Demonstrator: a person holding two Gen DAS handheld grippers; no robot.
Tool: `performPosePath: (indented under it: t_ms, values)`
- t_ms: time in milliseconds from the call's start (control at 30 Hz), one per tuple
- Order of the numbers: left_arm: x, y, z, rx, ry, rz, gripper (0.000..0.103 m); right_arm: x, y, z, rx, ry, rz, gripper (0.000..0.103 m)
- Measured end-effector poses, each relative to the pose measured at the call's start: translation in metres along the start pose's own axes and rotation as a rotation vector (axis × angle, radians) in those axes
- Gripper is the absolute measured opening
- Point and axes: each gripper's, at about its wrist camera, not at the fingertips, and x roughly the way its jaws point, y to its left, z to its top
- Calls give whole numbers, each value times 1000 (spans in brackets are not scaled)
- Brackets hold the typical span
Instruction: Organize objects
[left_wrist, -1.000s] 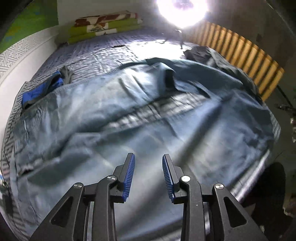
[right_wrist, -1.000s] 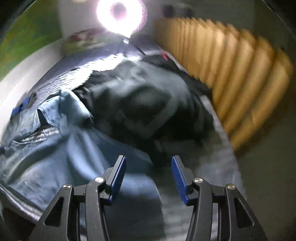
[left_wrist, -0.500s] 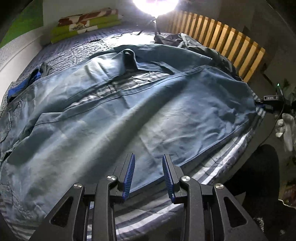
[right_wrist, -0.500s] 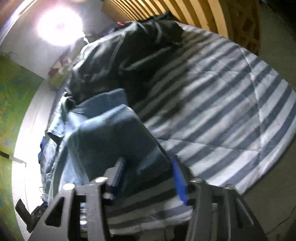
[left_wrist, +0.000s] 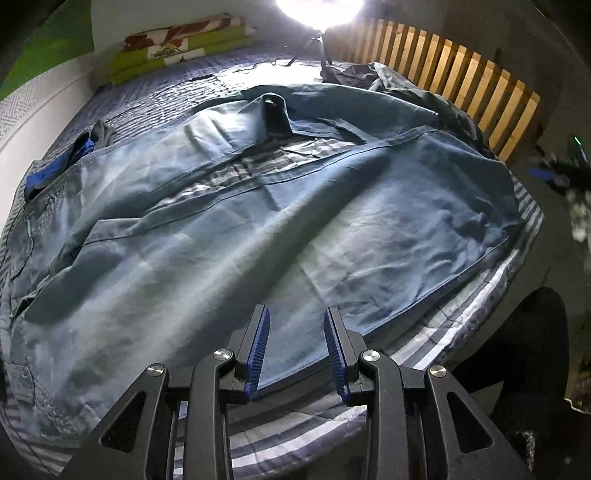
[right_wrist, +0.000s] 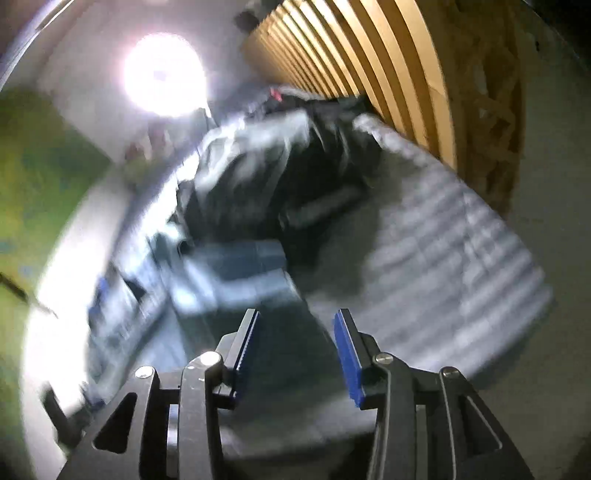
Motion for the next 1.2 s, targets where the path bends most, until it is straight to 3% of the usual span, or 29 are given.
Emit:
performPosePath:
  t_ms: [67,167,233,333,400,433,500,567,600,667,767,867,967,1000,1067,1200]
  values:
    - [2,-1,2,10,5,12,33,37,10,19,-19,77,41,38]
    - [5,1,4,2,14,18,33,80,19,30,-50,137,-6,38]
    - [8,3,5,-6,22,20,33,108,20,33,-54,193,-10,44]
    - [13,6,5,-10,33,28,33,139,17,28,-10,248,5,45]
    - [16,9,5,-14,38,30,33,138,18,22,-9,223,-3,42]
    - [17,11,5,-17,40,31,33,133,19,20,-11,204,-8,29]
    - [19,15,4,-22,42,31,33,119,26,16,-10,190,0,25]
    - [20,20,3,-30,41,35,33,98,42,12,-52,181,-52,23]
    - [22,22,3,-34,42,36,33,89,51,12,-88,164,-73,17]
    - [24,28,1,-49,42,39,33,65,74,14,-194,95,-143,17]
    - [24,38,-1,-80,36,36,33,29,118,23,-391,-75,-259,17]
    - [19,48,-5,-116,17,41,33,28,138,38,-475,-152,-347,17]
    - [3,67,-16,-200,-20,44,33,72,138,60,-535,-105,-396,21]
    - [-7,77,-22,-234,-36,53,33,97,134,64,-574,-43,-468,30]
    - [-31,98,-41,-287,-75,95,33,121,122,69,-594,-10,-628,30]
    - [-84,169,-98,-478,-125,236,33,97,117,68,-504,-67,-544,31]
